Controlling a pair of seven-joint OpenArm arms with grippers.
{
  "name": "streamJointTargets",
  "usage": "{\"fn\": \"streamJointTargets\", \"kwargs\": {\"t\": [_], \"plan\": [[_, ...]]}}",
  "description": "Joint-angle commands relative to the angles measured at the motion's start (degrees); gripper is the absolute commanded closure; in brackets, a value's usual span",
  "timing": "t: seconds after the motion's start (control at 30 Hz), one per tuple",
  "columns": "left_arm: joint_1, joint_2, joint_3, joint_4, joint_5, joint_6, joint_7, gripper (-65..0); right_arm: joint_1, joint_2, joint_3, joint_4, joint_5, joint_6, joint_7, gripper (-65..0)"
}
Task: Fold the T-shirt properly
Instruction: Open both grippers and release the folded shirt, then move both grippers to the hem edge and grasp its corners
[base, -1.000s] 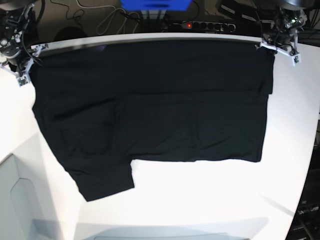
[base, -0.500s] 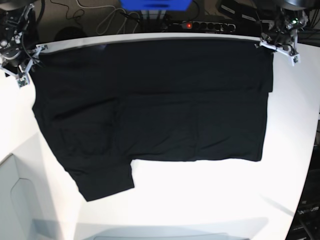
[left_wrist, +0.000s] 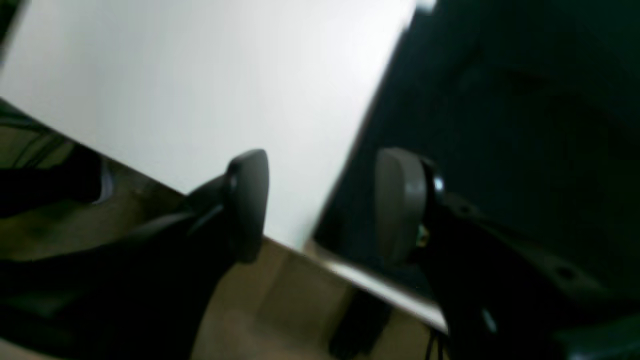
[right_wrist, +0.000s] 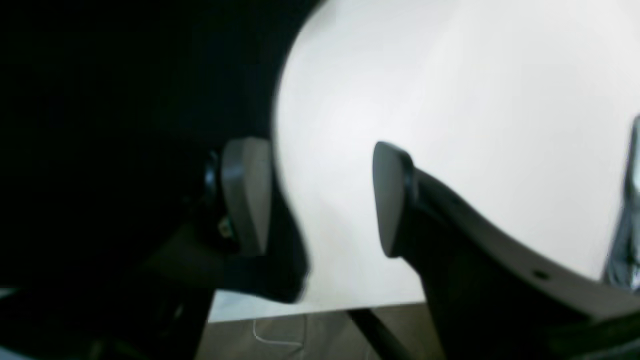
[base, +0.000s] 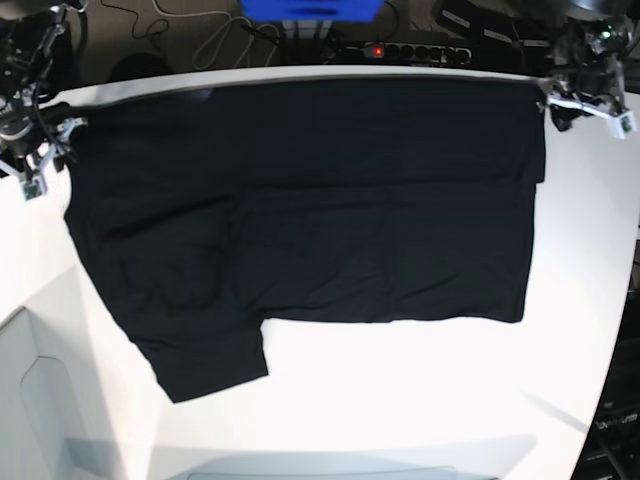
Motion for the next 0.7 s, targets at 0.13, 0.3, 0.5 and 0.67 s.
{"fn": "streamJointTargets", "kwargs": {"t": [0.13,0.3,0.5,0.67], "plan": [[-2.8,-0.5,-3.8,1.9,0.2,0.1,-1.2,-33.0,2.7,0.6,2.6,0.9,-0.3,-0.6,0.3,-33.1],[-5.8,-0.5,-6.7,2.0,-0.2,0.1,-1.2,-33.1,5.9,0.7,2.4,0.9,-0.3,-0.6,0.3,-33.1],[-7.6,-0.7,-7.0,2.0,0.1,0.1,-1.2,-33.3,12.0,0.7,1.3,0.8,-0.3,-0.6,0.0,-33.1],[-12.3,-1.0,-6.8,2.0,0.2,0.1,-1.2,-33.3,16.6,0.8,-3.0,0.3,-0.3,-0.6,0.1,-33.1]]}}
